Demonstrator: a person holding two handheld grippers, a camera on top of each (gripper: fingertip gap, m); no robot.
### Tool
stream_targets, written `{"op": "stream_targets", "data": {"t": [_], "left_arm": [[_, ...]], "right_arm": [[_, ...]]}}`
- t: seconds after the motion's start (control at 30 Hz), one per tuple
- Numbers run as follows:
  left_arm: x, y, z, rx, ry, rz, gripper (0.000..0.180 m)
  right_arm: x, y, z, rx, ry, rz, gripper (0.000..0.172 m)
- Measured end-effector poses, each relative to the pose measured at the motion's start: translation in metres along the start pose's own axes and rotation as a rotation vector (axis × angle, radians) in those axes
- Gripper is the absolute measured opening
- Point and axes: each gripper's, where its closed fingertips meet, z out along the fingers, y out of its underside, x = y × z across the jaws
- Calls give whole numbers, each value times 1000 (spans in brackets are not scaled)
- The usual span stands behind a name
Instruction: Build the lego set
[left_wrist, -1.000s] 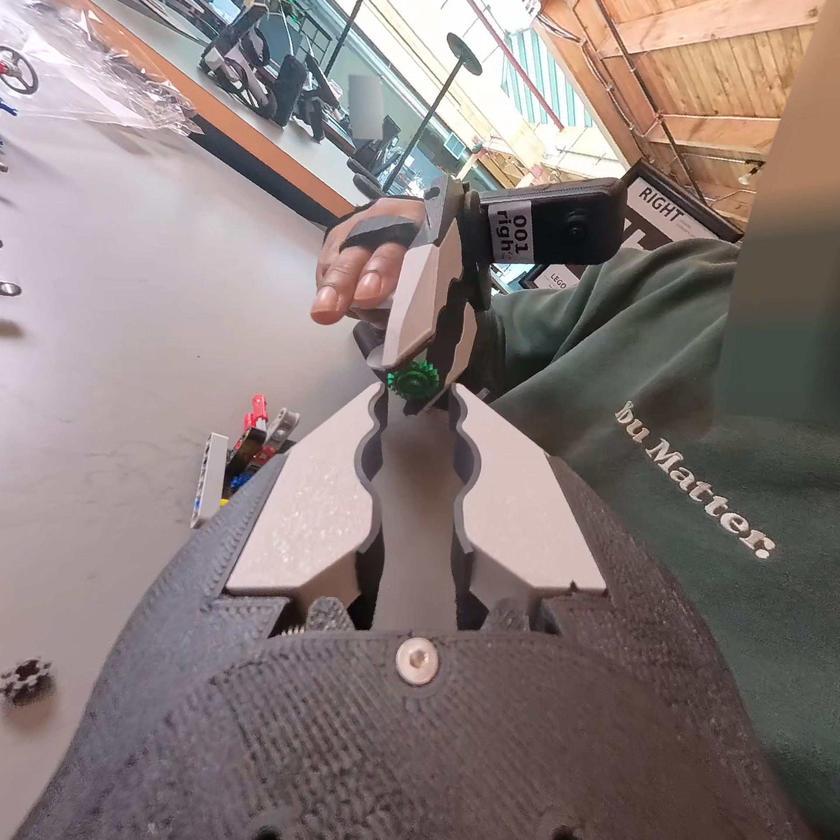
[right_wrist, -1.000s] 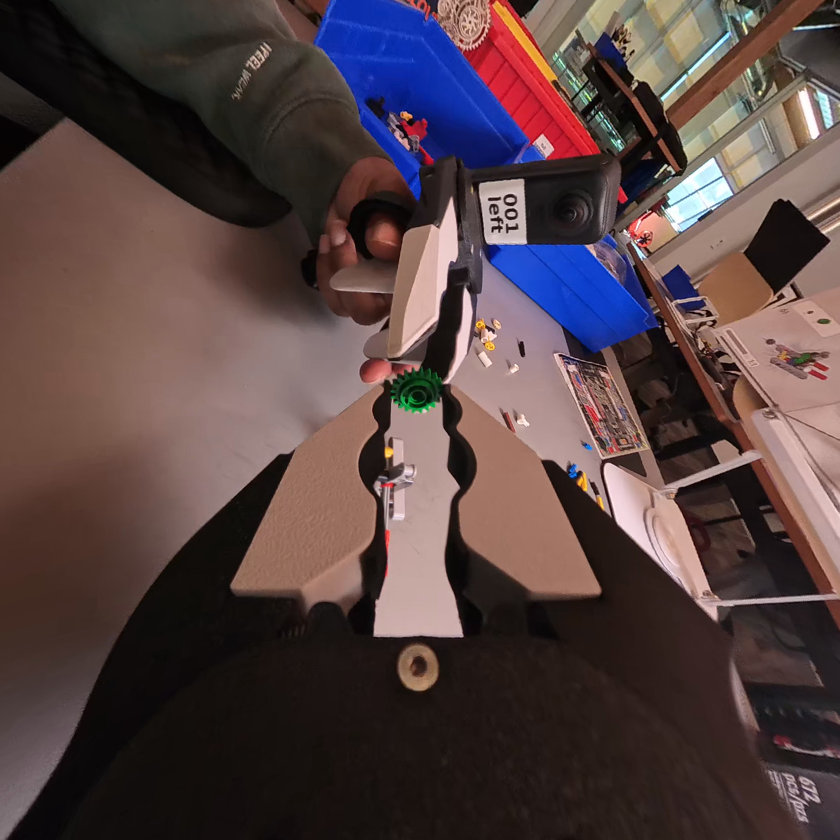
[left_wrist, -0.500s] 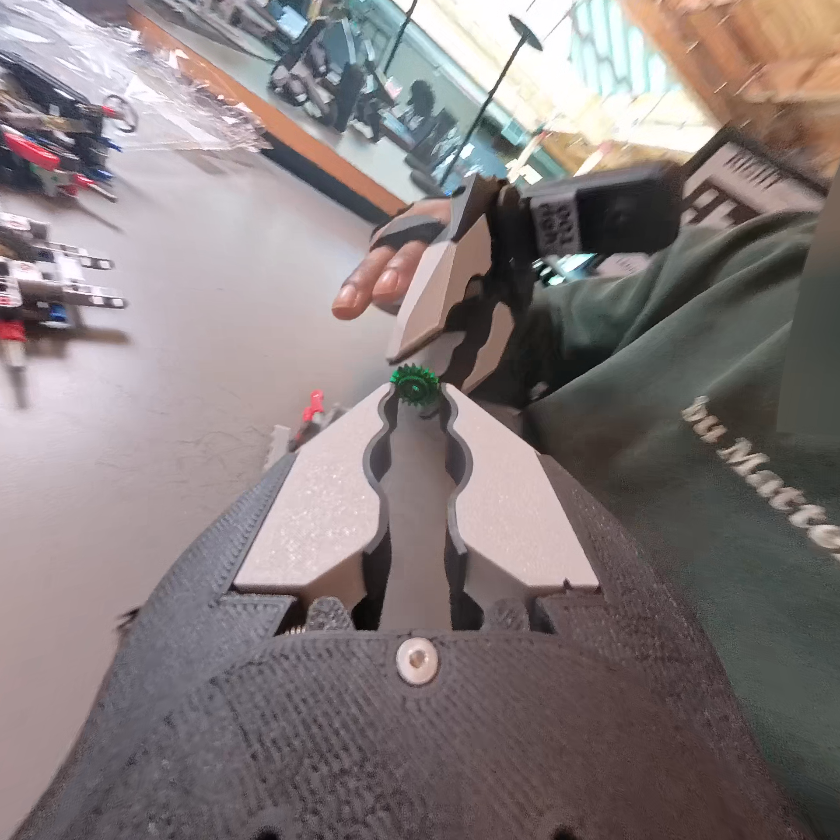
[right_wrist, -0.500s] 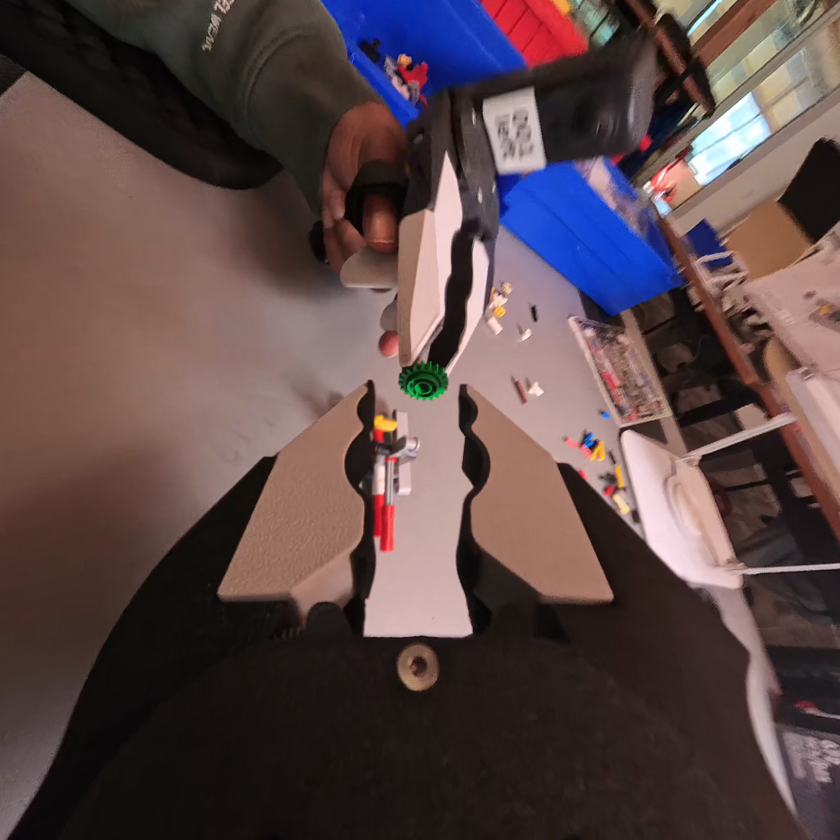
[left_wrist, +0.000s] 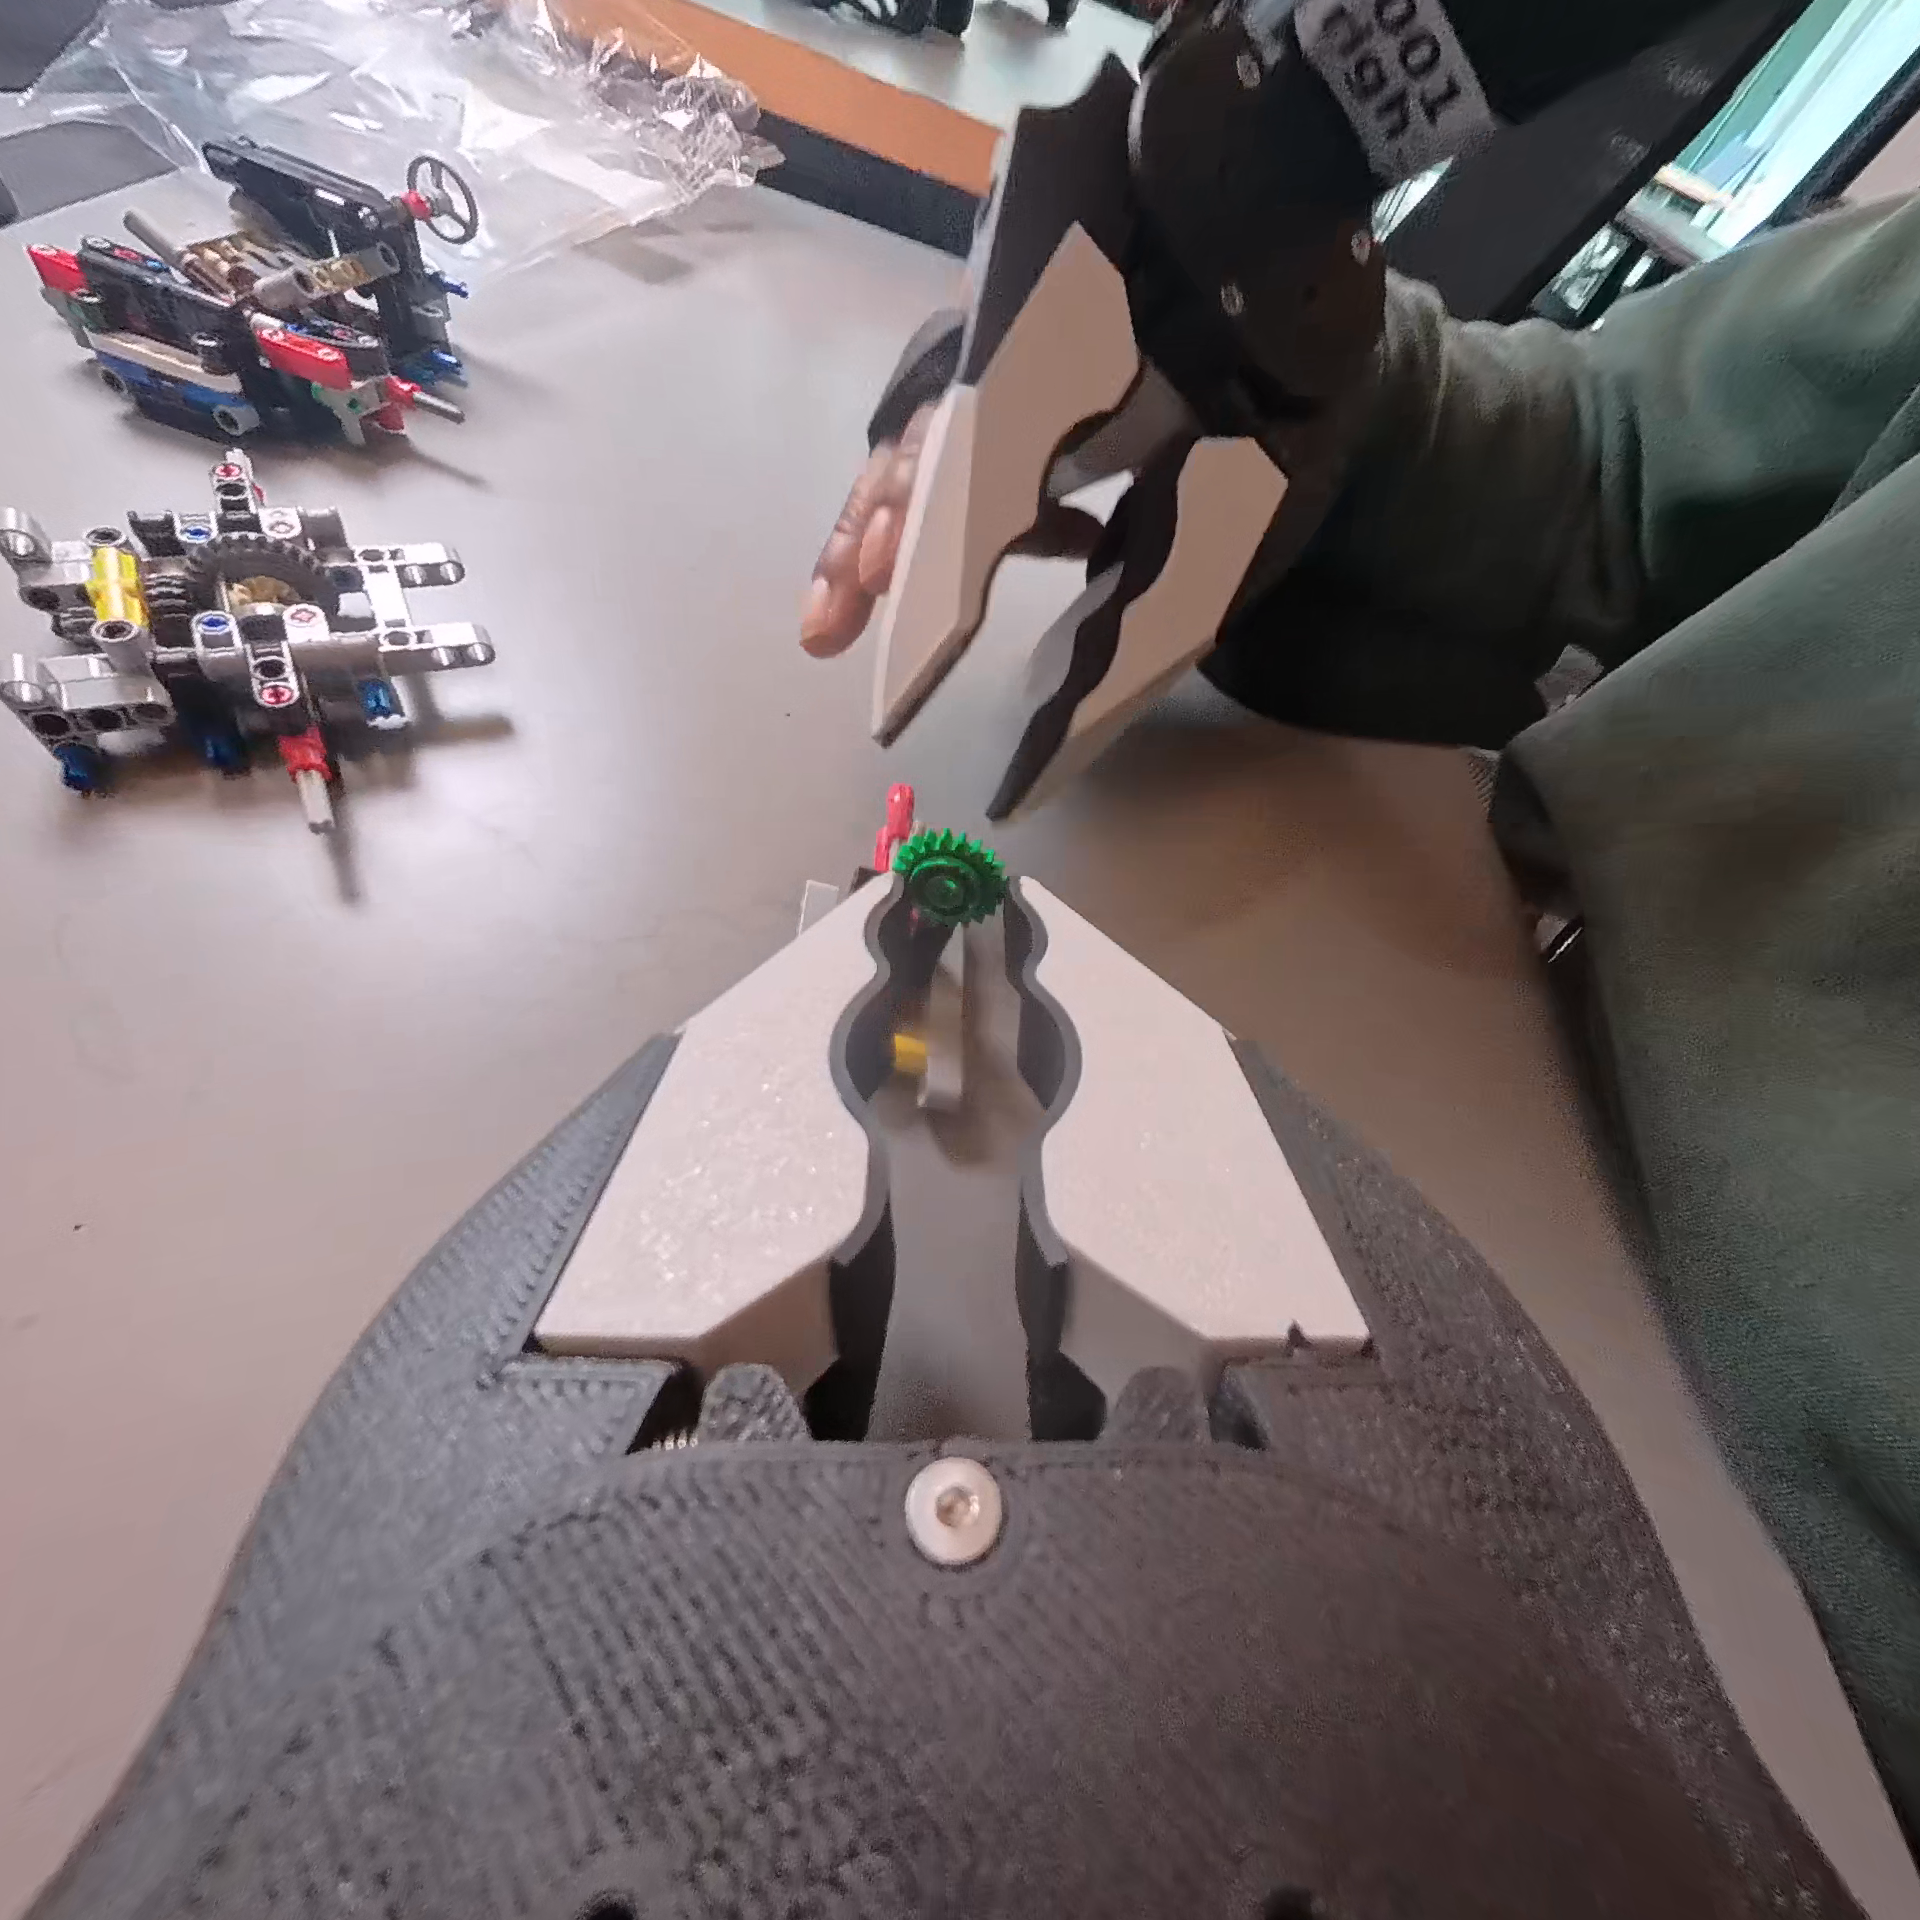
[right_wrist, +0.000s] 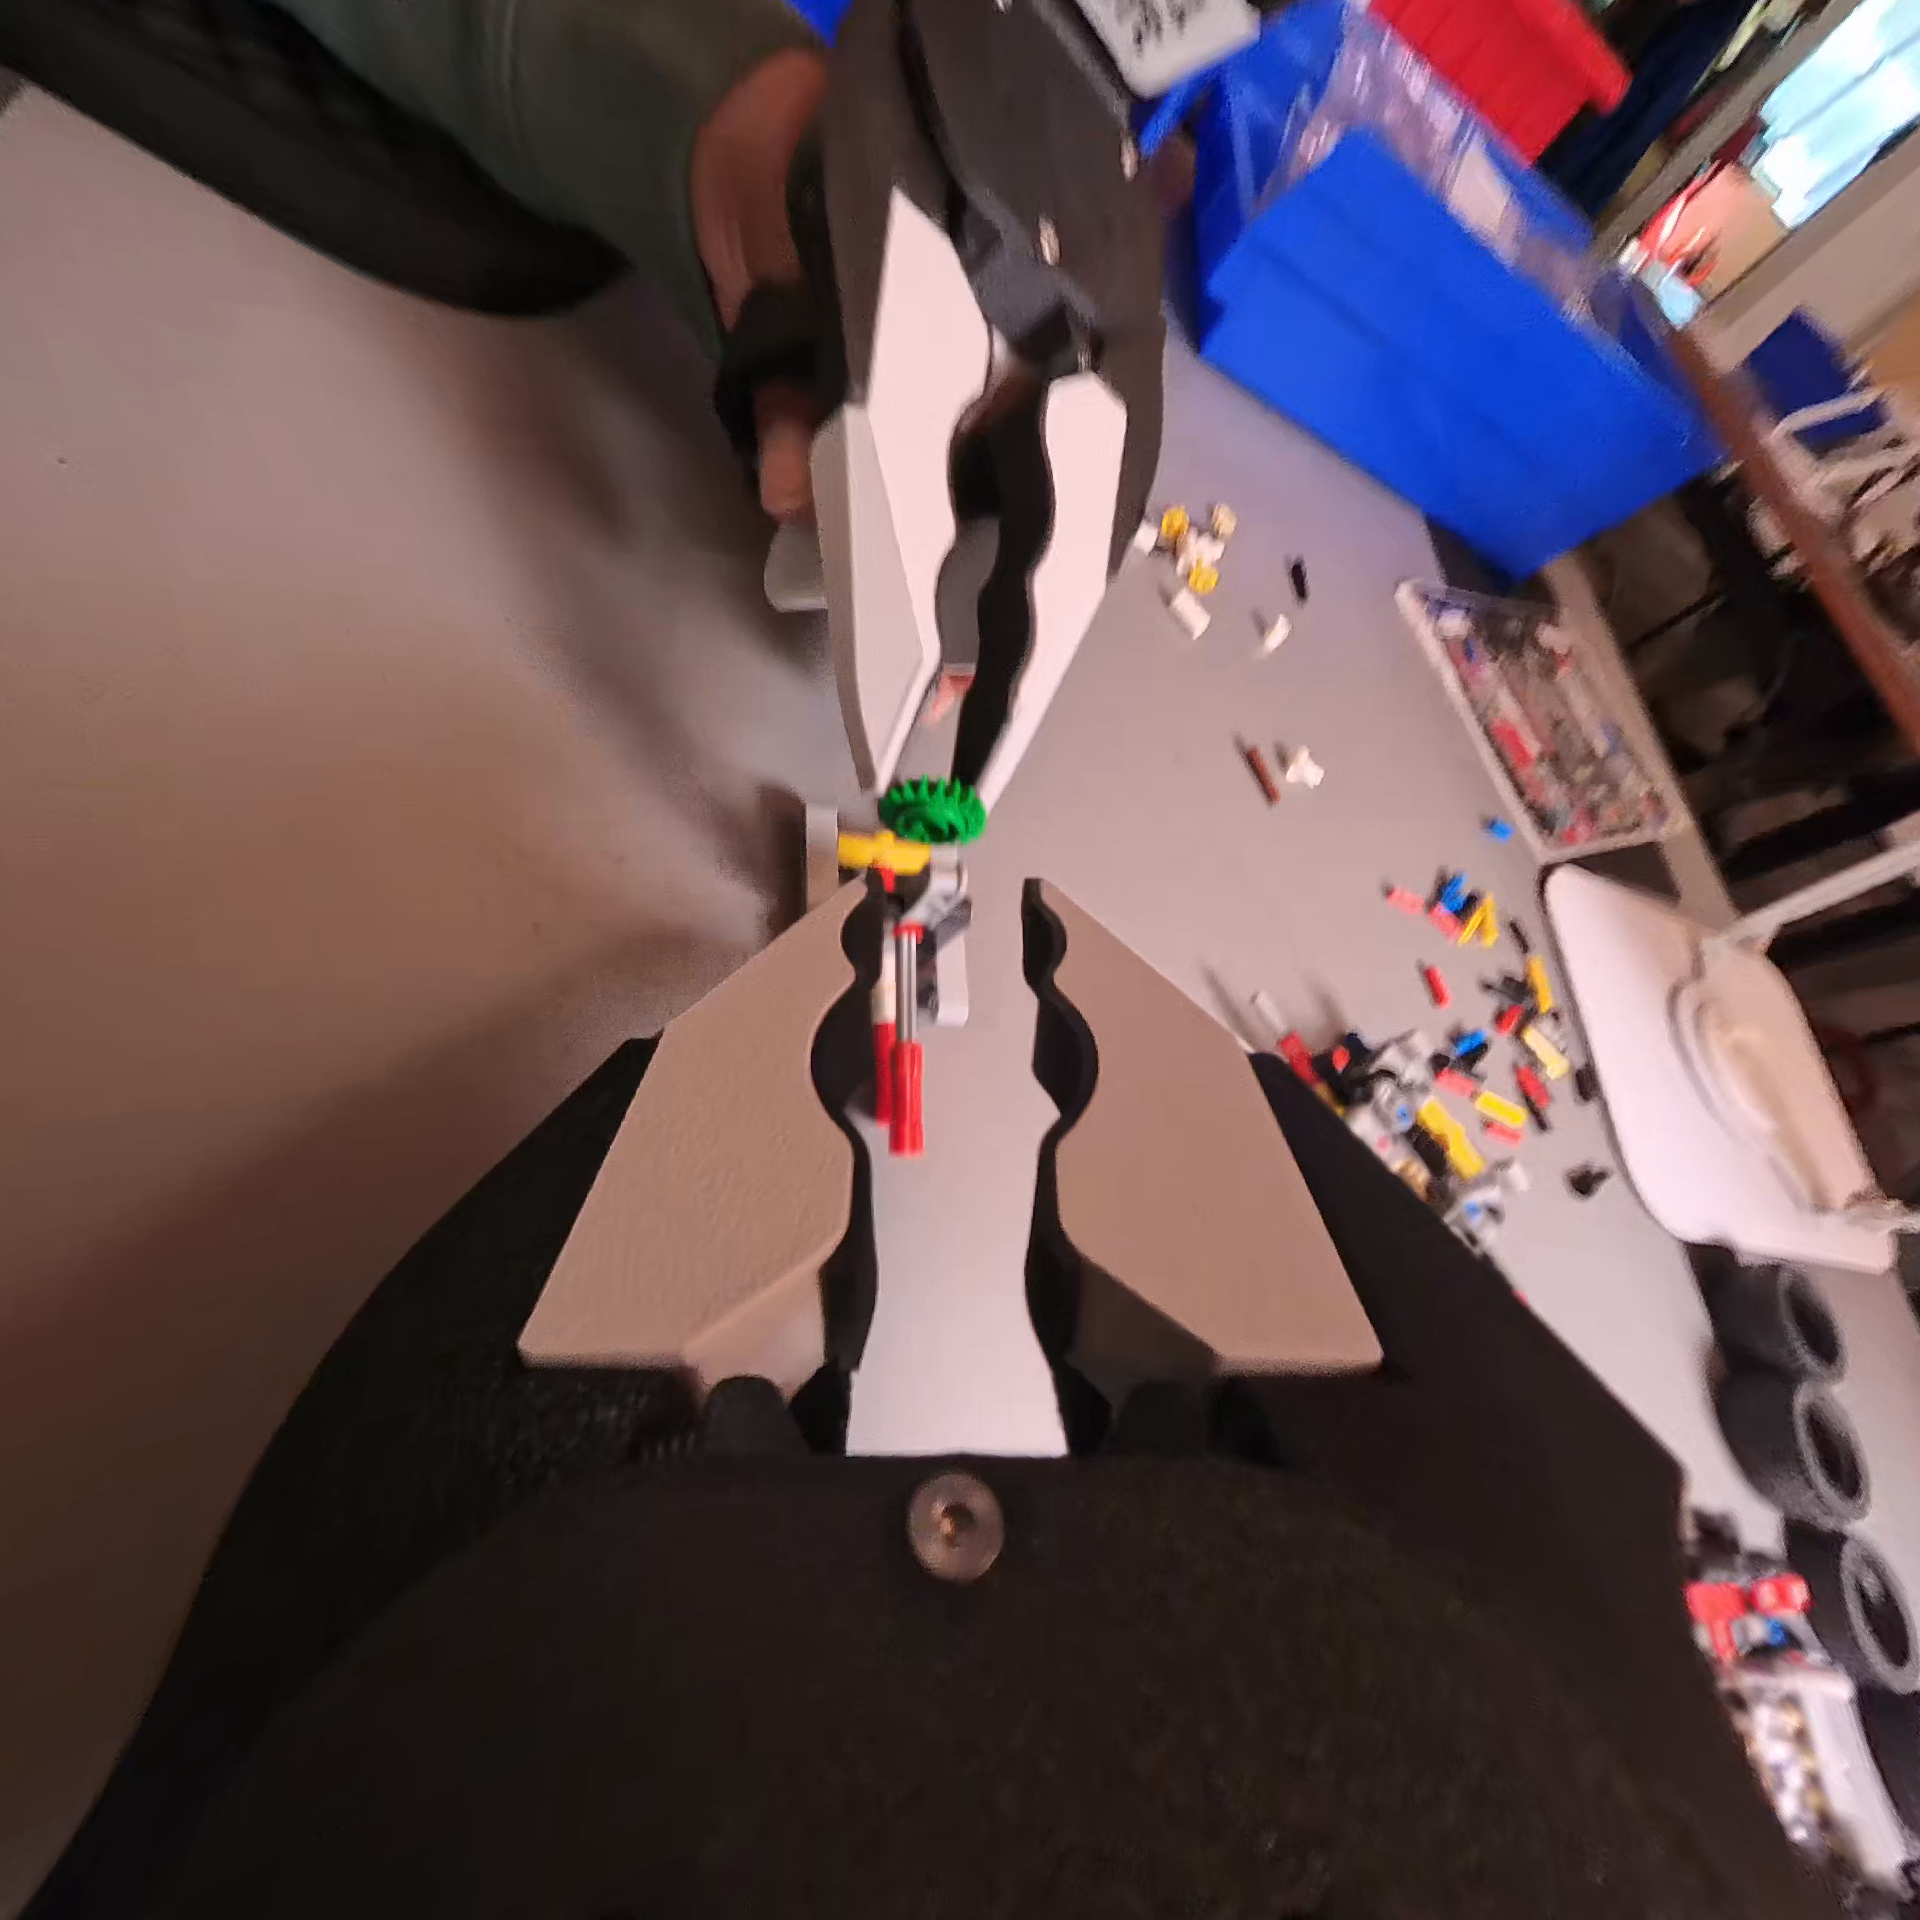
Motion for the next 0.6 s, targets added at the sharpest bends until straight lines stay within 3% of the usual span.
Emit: {"op": "stream_targets", "data": {"t": [0.3, 0.6], "left_arm": [[12, -26, -10, 164, 127, -162, 16], [21, -35, -16, 219, 230, -251, 24]], "right_arm": [[7, -31, 5, 94, 144, -138, 20], [2, -45, -1, 173, 121, -140, 20]]}}
